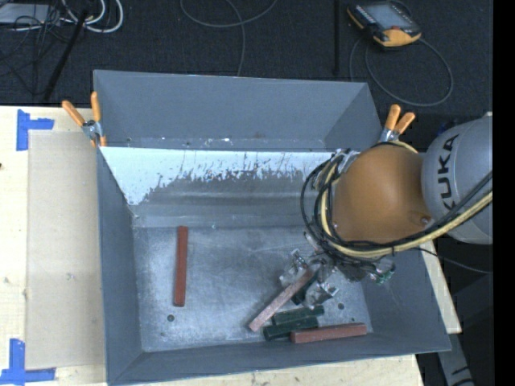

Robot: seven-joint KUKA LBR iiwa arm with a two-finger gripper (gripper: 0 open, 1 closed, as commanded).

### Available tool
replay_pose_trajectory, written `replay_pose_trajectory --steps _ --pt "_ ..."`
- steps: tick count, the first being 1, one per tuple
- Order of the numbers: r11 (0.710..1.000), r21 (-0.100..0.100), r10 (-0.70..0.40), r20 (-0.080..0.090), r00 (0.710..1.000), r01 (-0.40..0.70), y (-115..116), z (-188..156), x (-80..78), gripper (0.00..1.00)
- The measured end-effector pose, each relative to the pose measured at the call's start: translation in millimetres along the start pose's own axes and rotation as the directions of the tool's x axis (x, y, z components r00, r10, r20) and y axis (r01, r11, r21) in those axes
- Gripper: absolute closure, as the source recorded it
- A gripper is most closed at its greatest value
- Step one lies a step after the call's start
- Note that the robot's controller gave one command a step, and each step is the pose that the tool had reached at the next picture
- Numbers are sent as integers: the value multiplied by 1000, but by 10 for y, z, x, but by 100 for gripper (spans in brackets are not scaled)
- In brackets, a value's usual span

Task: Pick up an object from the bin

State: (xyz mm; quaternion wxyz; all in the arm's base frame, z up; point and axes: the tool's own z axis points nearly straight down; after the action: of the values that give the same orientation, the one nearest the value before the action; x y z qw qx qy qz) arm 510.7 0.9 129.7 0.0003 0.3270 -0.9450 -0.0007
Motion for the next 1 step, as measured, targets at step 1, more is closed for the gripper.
replay_pose_trajectory --steps 1 --pt "1000 1 1 1 1000 -1 -3 -105 -3 100"
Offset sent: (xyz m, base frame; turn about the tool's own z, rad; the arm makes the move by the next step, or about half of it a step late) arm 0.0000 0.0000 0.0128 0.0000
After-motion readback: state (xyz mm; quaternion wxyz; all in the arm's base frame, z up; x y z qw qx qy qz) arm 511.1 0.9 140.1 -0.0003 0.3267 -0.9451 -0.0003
